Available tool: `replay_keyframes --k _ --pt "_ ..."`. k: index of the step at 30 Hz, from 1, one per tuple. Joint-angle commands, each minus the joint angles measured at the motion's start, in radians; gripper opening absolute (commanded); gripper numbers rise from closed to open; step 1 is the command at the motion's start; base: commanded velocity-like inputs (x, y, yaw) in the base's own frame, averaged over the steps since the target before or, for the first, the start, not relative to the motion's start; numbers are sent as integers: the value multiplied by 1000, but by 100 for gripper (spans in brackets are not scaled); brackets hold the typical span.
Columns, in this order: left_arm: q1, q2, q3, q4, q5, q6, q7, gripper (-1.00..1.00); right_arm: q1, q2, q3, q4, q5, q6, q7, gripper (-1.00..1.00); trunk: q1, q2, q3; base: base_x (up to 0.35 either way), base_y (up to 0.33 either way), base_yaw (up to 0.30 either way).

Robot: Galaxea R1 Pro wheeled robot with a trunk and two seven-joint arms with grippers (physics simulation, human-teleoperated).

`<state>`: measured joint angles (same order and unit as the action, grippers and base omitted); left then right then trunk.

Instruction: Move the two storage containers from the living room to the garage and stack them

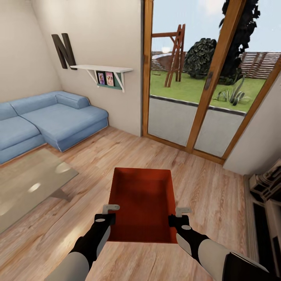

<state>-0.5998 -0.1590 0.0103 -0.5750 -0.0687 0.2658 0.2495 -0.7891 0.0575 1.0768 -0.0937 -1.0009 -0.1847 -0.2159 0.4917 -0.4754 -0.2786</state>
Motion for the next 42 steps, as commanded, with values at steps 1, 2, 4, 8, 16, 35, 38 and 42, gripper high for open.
replay_keyframes --k 1,2,4,8,16,35,38,42 --pt "0 2 -1 -1 -14 9 6 -100 -1 -1 -15 -3 1 -1 -2 -100 0 -2 0 0 0 0" --pt "0 2 -1 -1 -14 9 6 -100 -1 -1 -15 -3 1 0 -2 -100 0 -2 2 0 0 0" --pt "0 2 -1 -1 -14 9 7 -100 -1 -1 -15 -3 1 0 -2 -100 0 -2 5 0 0 0" --pt "0 2 -1 -2 -14 9 7 -100 -1 -1 -15 -3 1 0 -2 -100 0 -2 11 0 0 0" --pt "0 2 -1 -1 -14 9 7 -100 -1 -1 -15 -3 1 0 -2 -100 0 -2 23 0 0 28" --pt "0 1 -1 -2 -14 9 7 -100 -1 -2 -15 -3 1 0 -2 -100 0 -2 51 0 0 68" --pt "0 1 -1 -2 -14 9 7 -100 -1 -2 -15 -3 1 1 -2 -100 0 -2 52 0 0 17" --pt "0 1 -1 -2 -14 9 7 -100 -1 -2 -15 -3 1 1 -2 -100 0 -2 53 0 0 5"
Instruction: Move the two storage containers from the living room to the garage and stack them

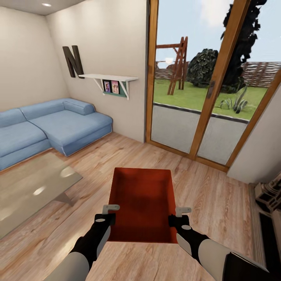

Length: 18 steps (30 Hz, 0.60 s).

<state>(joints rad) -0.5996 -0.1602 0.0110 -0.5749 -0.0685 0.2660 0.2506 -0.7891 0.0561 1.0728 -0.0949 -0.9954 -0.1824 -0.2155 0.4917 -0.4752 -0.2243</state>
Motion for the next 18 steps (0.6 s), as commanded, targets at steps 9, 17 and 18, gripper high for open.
replay_keyframes --k 9,17,18 --pt "0 2 -2 -2 -15 9 7 -100 -1 -1 -11 -2 -5 -2 -2 -100 0 -2 -2 0 0 0" --pt "0 2 -2 -2 -14 9 9 -100 -1 -1 -11 -1 -5 1 -2 -100 0 -2 -2 0 0 0" --pt "0 2 -2 -2 -14 9 9 -100 -1 -1 -11 -1 -5 1 -2 -100 0 -2 -2 0 0 0"
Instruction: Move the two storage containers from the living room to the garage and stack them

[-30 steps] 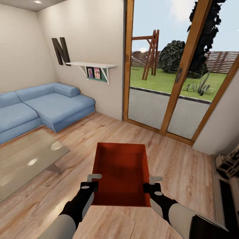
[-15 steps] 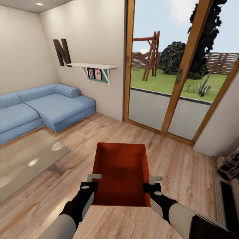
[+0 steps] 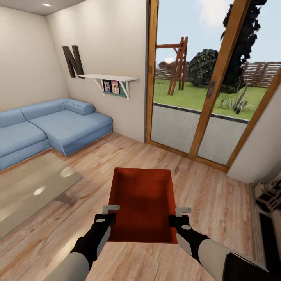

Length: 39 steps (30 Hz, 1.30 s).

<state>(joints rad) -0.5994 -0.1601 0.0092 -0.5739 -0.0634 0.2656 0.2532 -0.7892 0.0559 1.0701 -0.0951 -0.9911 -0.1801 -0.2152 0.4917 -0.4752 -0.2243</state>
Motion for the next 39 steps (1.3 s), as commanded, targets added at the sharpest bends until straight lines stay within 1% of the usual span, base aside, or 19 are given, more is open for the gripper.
replay_keyframes --k 1,9,13,39 --pt "0 2 0 -3 -19 9 6 -100 -1 -2 -9 -1 -9 -2 -3 -100 0 -2 -2 0 0 0" --pt "0 2 0 -3 -19 9 6 -100 -1 -2 -8 -1 -9 -2 -2 -100 0 -2 -2 0 0 7" --pt "0 2 0 -3 -19 9 6 -100 -1 0 -7 -1 -9 0 -1 -100 0 -2 -2 0 0 160" --pt "0 2 1 -3 -19 9 6 -100 -1 1 -2 -1 -9 1 -3 -100 0 -2 -2 0 0 294"
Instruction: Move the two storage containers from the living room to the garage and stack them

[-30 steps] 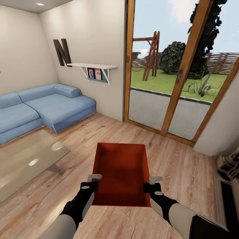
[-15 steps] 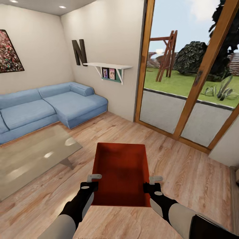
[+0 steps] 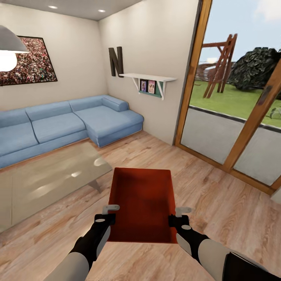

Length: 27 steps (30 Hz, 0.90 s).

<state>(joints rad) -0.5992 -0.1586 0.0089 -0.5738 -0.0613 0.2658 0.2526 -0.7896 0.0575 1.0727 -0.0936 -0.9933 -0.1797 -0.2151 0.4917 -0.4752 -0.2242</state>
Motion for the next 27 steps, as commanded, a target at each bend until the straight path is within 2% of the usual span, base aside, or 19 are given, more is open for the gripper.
replay_keyframes --k 1,27 --pt "-1 1 1 -3 -22 9 7 -100 0 -1 -5 -2 -7 0 -3 -100 0 -2 -2 0 0 300" --pt "-1 1 2 -3 -22 9 7 -100 0 -1 -5 -1 -7 -1 -4 -100 0 -2 -2 0 0 300"
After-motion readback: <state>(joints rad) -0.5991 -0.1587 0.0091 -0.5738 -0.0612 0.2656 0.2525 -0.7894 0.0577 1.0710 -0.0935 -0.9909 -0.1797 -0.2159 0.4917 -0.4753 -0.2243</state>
